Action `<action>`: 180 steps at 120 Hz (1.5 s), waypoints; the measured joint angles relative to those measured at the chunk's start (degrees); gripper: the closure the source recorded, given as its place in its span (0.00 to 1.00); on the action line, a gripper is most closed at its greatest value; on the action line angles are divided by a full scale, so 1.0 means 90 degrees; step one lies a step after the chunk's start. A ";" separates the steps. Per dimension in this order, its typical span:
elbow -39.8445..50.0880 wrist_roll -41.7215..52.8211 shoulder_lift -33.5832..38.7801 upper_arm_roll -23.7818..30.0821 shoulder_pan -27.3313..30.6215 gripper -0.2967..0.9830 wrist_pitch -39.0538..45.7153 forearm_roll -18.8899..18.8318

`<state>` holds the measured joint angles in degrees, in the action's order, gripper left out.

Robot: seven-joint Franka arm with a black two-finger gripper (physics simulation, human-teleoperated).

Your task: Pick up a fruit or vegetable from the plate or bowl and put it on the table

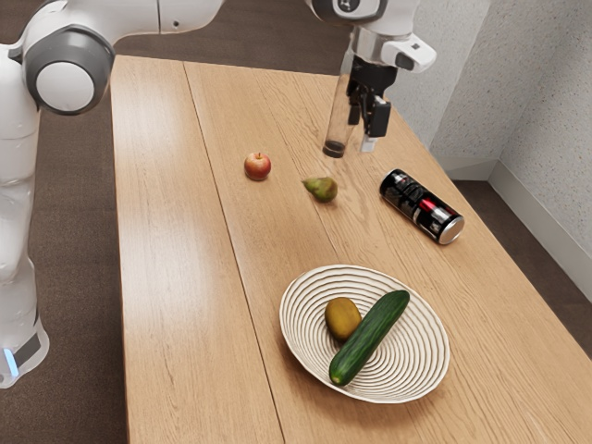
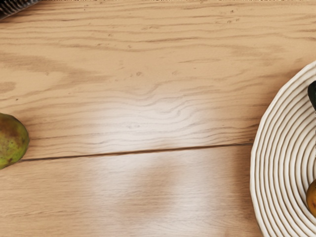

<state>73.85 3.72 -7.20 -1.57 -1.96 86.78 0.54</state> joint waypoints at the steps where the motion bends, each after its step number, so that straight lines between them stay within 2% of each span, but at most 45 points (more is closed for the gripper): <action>1: 0.0000 0.0001 -0.0002 0.0000 0.0000 0.23 0.0003 0.0000; 34: -0.0007 0.0148 0.0023 -0.0028 0.0071 0.23 -0.0052 -0.0038; 52: -0.0050 0.0934 -0.0074 0.0082 -0.0003 0.23 -0.0236 -0.0148; 66: -0.0012 0.1725 -0.0269 0.0490 -0.0074 0.23 -0.0353 -0.0188; 84: 0.0976 0.2646 0.0065 0.0818 -0.0132 0.23 -0.0367 -0.0106; 97: 0.2293 0.3176 0.0841 0.0948 -0.0088 0.23 0.0000 0.0222; 105: 0.2691 0.3407 0.0983 0.0974 -0.0160 0.23 0.0393 0.0368; 136: 0.3135 0.4043 0.0714 0.1060 -0.0413 0.23 0.1634 0.0607; 180: 0.3671 0.4450 0.0638 0.1687 -0.0081 0.23 0.2307 0.0920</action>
<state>106.89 43.77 -1.45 13.61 -2.69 107.54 8.82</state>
